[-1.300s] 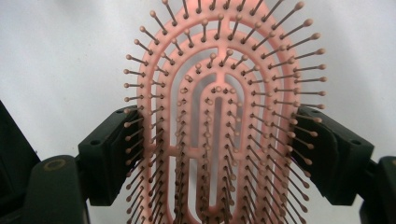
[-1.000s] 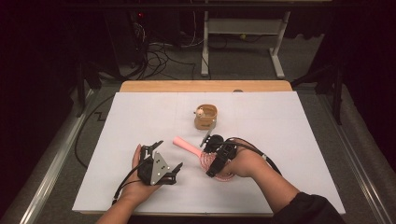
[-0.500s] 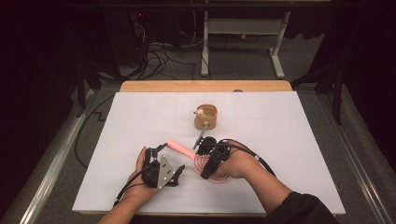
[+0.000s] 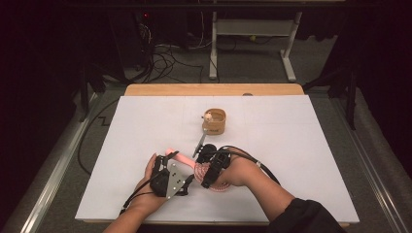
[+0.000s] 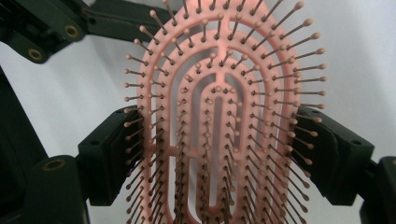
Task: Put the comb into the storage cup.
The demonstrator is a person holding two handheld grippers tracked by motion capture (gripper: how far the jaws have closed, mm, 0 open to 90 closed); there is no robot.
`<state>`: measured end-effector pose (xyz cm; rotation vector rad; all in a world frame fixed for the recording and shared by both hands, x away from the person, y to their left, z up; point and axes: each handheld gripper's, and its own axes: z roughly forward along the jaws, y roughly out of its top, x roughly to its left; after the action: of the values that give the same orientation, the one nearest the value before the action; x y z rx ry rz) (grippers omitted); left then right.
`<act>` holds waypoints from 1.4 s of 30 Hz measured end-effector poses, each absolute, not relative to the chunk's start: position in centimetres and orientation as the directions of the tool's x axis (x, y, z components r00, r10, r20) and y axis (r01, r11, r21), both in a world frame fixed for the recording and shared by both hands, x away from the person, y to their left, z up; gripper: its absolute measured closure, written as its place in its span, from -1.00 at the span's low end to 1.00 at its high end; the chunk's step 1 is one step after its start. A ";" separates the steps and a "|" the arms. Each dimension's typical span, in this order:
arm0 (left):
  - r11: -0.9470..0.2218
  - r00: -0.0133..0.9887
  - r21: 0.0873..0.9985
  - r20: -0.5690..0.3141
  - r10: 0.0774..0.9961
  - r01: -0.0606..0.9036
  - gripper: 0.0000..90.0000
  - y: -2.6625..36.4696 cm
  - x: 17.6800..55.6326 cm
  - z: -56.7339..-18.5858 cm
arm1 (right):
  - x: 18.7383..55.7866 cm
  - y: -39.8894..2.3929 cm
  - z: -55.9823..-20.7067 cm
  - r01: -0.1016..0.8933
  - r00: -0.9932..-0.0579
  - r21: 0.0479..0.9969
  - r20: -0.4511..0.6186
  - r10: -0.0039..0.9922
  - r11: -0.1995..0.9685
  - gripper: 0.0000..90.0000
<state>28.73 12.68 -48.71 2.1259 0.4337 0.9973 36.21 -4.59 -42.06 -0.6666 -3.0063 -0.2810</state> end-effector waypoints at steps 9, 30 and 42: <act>-0.681 0.652 0.732 0.515 0.557 0.003 -0.67 12.5 28.6 -48.7 | 36.1 -3.7 -42.0 0.417 -0.909 0.157 0.091 0.407 0.895 -0.55; -0.764 0.623 0.644 0.616 0.482 -0.046 -0.34 11.8 28.0 -48.8 | 36.1 -3.2 -41.7 0.417 -0.908 0.140 0.101 0.406 0.898 -0.55; -0.816 0.559 0.563 0.722 0.408 -0.131 -0.05 11.2 27.2 -49.1 | 36.2 -3.3 -41.6 0.440 -0.897 0.131 0.115 0.427 0.889 -0.55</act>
<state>27.25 11.21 -49.05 2.2219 0.2219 1.2316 36.18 -3.26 -41.57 -0.6829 -2.9718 -0.2363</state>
